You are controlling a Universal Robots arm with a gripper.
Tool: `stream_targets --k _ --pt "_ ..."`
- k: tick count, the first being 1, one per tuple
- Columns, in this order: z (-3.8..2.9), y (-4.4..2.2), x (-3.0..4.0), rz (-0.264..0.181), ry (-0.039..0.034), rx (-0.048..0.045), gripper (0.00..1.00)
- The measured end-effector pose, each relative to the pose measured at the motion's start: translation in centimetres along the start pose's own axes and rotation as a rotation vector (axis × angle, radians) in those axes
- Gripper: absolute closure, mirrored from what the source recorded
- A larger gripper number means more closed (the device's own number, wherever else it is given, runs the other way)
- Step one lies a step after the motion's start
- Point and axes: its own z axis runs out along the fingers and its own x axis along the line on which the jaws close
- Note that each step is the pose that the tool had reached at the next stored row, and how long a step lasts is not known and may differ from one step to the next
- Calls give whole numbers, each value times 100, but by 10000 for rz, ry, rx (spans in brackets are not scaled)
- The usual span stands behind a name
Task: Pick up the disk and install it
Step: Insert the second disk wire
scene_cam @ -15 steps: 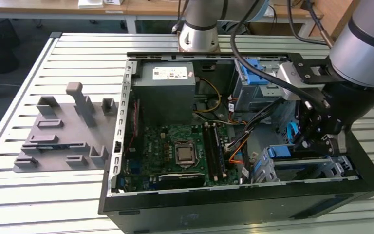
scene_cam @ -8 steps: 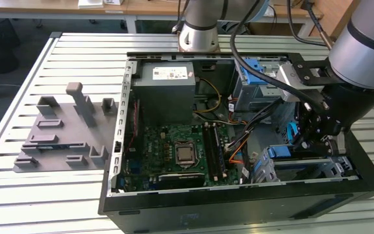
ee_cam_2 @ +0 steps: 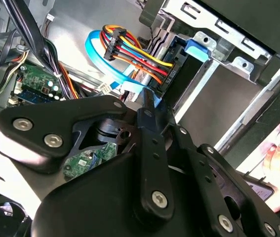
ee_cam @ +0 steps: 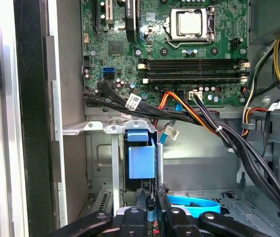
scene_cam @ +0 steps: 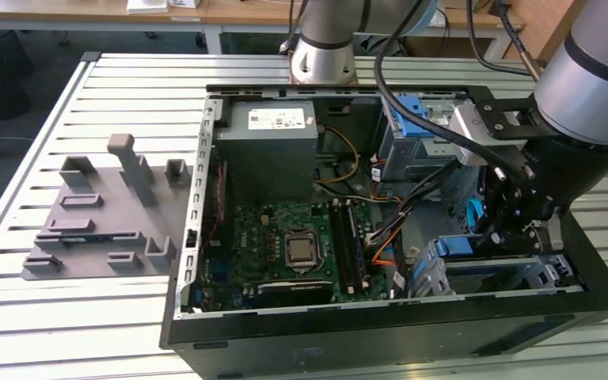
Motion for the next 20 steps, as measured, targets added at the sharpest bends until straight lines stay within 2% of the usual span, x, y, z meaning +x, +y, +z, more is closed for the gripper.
stream_targets --k 20 --pt "-56 -4 -1 0 1 0 76"
